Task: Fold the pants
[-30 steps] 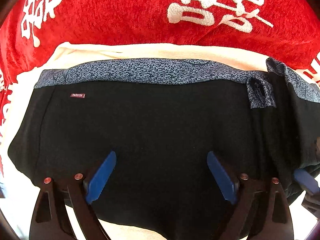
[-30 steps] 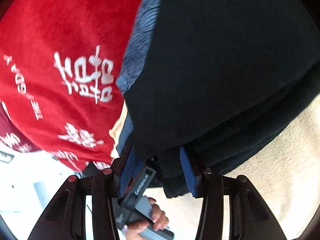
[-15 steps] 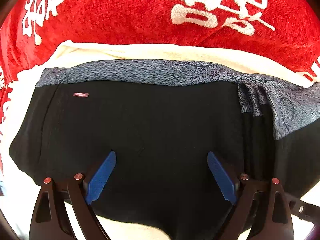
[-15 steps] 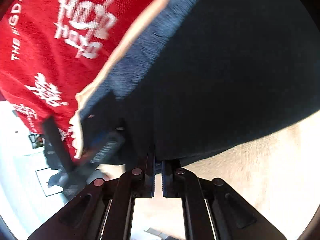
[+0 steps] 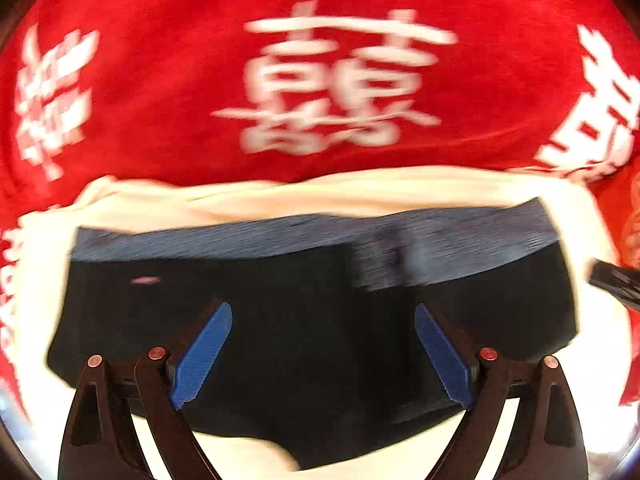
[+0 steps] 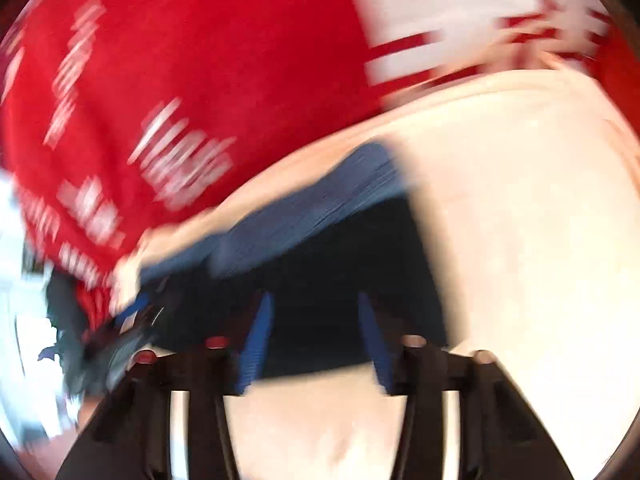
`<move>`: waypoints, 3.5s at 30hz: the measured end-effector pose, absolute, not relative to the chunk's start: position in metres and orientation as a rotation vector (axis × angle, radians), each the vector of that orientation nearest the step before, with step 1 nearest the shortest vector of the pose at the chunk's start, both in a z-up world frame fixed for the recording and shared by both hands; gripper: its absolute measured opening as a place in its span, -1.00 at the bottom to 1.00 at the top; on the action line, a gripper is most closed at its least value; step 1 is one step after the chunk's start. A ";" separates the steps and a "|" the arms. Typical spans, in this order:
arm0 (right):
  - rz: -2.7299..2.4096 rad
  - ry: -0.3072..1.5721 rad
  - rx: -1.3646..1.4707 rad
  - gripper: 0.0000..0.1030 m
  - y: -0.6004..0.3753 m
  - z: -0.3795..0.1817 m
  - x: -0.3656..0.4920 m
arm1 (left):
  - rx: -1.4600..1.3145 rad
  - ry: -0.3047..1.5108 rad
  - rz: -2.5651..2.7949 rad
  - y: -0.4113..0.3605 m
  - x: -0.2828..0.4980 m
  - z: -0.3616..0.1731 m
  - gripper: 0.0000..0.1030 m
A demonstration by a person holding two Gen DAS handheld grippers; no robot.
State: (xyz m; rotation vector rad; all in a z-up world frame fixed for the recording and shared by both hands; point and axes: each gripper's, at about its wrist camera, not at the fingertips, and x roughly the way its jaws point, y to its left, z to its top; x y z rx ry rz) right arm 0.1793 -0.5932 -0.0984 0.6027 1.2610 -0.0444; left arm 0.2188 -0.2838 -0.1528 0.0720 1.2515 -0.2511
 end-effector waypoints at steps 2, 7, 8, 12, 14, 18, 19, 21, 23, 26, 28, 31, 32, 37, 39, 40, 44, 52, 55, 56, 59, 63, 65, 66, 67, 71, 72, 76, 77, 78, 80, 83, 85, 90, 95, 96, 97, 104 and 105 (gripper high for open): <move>-0.077 1.274 0.623 -0.72 -0.619 -0.109 0.197 | 0.049 1.257 -0.285 -0.311 0.223 -0.154 0.82; 0.079 1.331 0.495 -0.72 -0.603 -0.131 0.244 | 0.033 1.257 -0.266 -0.351 0.232 -0.175 0.82; 0.082 1.358 0.441 -0.72 -0.595 -0.140 0.248 | 0.047 1.276 -0.233 -0.351 0.233 -0.186 0.82; 0.077 1.376 0.382 -0.72 -0.581 -0.153 0.252 | -0.059 1.400 -0.123 -0.319 0.225 -0.229 0.93; 0.094 1.386 0.368 -0.71 -0.579 -0.145 0.246 | -0.061 1.409 -0.087 -0.309 0.220 -0.224 0.93; 0.149 1.385 0.297 -0.70 -0.550 -0.116 0.229 | 0.027 1.405 -0.036 -0.291 0.207 -0.206 0.93; 0.167 1.378 0.280 -0.66 -0.536 -0.111 0.224 | 0.020 1.405 -0.012 -0.282 0.203 -0.200 0.93; 0.179 1.389 0.243 0.15 -0.517 -0.112 0.215 | 0.005 1.404 0.040 -0.264 0.196 -0.189 0.93; 0.176 1.406 0.220 0.53 -0.495 -0.128 0.214 | 0.003 1.409 0.092 -0.248 0.186 -0.181 0.93; 0.218 1.454 0.181 0.52 -0.457 -0.149 0.207 | 0.023 1.414 0.157 -0.224 0.166 -0.172 0.93; 0.326 1.441 0.195 0.49 -0.433 -0.141 0.198 | 0.025 1.408 0.175 -0.212 0.152 -0.173 0.93; 0.374 1.386 0.099 0.45 -0.405 -0.124 0.186 | 0.003 1.429 0.205 -0.199 0.134 -0.189 0.93; 0.374 1.371 0.063 0.45 -0.398 -0.122 0.185 | -0.020 1.437 0.213 -0.191 0.129 -0.193 0.93; 0.364 1.355 -0.110 0.42 -0.349 -0.147 0.189 | -0.061 1.440 0.186 -0.172 0.115 -0.198 0.93; 0.341 1.422 -0.100 -0.37 -0.342 -0.165 0.195 | -0.052 1.443 0.170 -0.162 0.114 -0.197 0.93; 0.296 1.437 -0.034 -0.42 -0.343 -0.166 0.195 | -0.047 1.444 0.168 -0.156 0.114 -0.196 0.93; 0.226 1.438 -0.036 -0.56 -0.335 -0.161 0.187 | -0.031 1.441 0.153 -0.138 0.107 -0.183 0.93; 0.254 1.518 -0.102 -0.46 -0.311 -0.152 0.165 | -0.027 1.427 0.159 -0.098 0.105 -0.170 0.93; 0.245 1.534 -0.124 -0.44 -0.298 -0.152 0.150 | -0.026 1.422 0.157 -0.090 0.102 -0.166 0.93; 0.236 1.539 -0.119 -0.33 -0.293 -0.151 0.146 | -0.026 1.417 0.155 -0.088 0.102 -0.164 0.93; 0.231 1.549 -0.065 0.13 -0.286 -0.149 0.136 | -0.020 1.407 0.153 -0.079 0.101 -0.161 0.93; 0.239 1.570 -0.046 0.17 -0.269 -0.151 0.125 | -0.035 1.410 0.163 -0.066 0.097 -0.158 0.93; 0.245 1.580 -0.043 0.24 -0.262 -0.151 0.121 | -0.041 1.410 0.170 -0.060 0.095 -0.157 0.93; 0.246 1.583 -0.041 0.25 -0.259 -0.151 0.118 | -0.046 1.409 0.172 -0.057 0.093 -0.157 0.93; 0.247 1.586 -0.040 0.25 -0.256 -0.151 0.116 | -0.051 1.409 0.173 -0.054 0.091 -0.156 0.93; 0.254 1.619 -0.033 0.37 -0.245 -0.156 0.109 | -0.064 1.419 0.175 -0.044 0.084 -0.158 0.93; 0.256 1.627 -0.033 0.37 -0.243 -0.157 0.107 | -0.068 1.424 0.177 -0.041 0.083 -0.158 0.93; 0.255 1.650 -0.060 0.42 -0.236 -0.161 0.104 | -0.090 1.437 0.177 -0.033 0.078 -0.161 0.93; 0.255 1.651 -0.060 0.43 -0.235 -0.162 0.105 | -0.092 1.437 0.176 -0.031 0.077 -0.160 0.93; 0.253 1.650 -0.062 0.45 -0.233 -0.162 0.106 | -0.090 1.435 0.176 -0.029 0.076 -0.160 0.93; 0.247 1.643 -0.071 0.51 -0.228 -0.161 0.108 | -0.093 1.428 0.169 -0.026 0.076 -0.158 0.93; 0.254 1.623 -0.080 0.52 -0.225 -0.156 0.115 | -0.113 1.420 0.160 -0.021 0.077 -0.156 0.93; 0.257 1.613 -0.090 0.53 -0.219 -0.155 0.121 | -0.124 1.421 0.158 -0.019 0.080 -0.157 0.93; 0.259 1.597 -0.102 0.54 -0.218 -0.149 0.131 | -0.178 1.430 0.152 -0.016 0.085 -0.162 0.93; 0.242 1.611 -0.110 0.55 -0.224 -0.153 0.131 | -0.215 1.454 0.140 -0.021 0.089 -0.171 0.93; 0.235 1.614 -0.111 0.55 -0.226 -0.154 0.132 | -0.218 1.458 0.141 -0.022 0.090 -0.173 0.93; 0.229 1.616 -0.110 0.55 -0.228 -0.155 0.132 | -0.221 1.462 0.141 -0.023 0.090 -0.174 0.93; 0.176 1.600 -0.111 0.55 -0.244 -0.153 0.147 | -0.247 1.467 0.144 -0.025 0.100 -0.179 0.93; 0.169 1.597 -0.110 0.55 -0.246 -0.153 0.150 | -0.253 1.467 0.145 -0.025 0.103 -0.179 0.93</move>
